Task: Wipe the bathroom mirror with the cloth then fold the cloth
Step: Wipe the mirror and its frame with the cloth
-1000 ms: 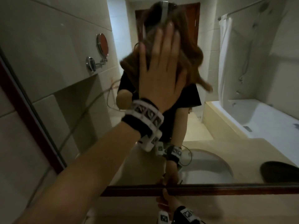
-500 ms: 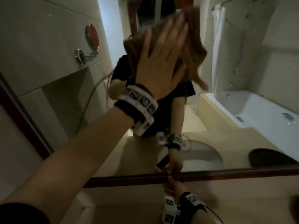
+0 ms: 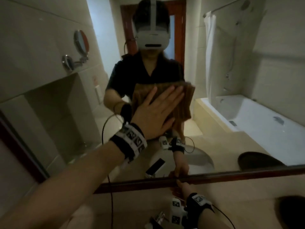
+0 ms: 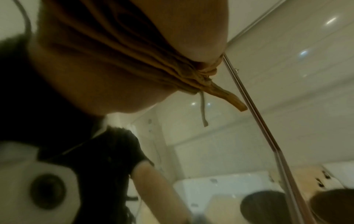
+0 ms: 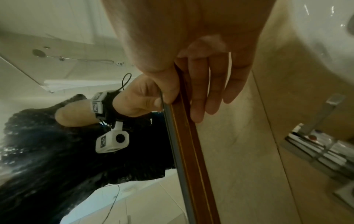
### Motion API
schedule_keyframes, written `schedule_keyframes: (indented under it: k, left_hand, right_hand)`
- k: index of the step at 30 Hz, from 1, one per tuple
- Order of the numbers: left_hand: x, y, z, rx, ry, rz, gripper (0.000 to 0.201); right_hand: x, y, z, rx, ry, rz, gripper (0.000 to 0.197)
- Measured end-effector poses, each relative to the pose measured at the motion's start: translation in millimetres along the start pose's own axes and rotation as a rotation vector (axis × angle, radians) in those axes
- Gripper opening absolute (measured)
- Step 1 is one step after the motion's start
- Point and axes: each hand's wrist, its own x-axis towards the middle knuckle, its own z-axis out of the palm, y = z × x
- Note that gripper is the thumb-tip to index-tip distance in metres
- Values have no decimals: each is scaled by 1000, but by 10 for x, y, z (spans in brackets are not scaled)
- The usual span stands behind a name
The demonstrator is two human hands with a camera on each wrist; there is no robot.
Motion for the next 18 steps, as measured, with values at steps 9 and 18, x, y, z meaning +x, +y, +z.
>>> schedule_keyframes:
  k: [9,18]
  left_hand:
    - [1039,-270,-676,-3,232,-461,71]
    - [578,126,-399,8,34,-319,75]
  right_hand:
    - [-62,-181,-131,8,-165,-7,32]
    - [-446,-456,-89,-741,-606,150,37]
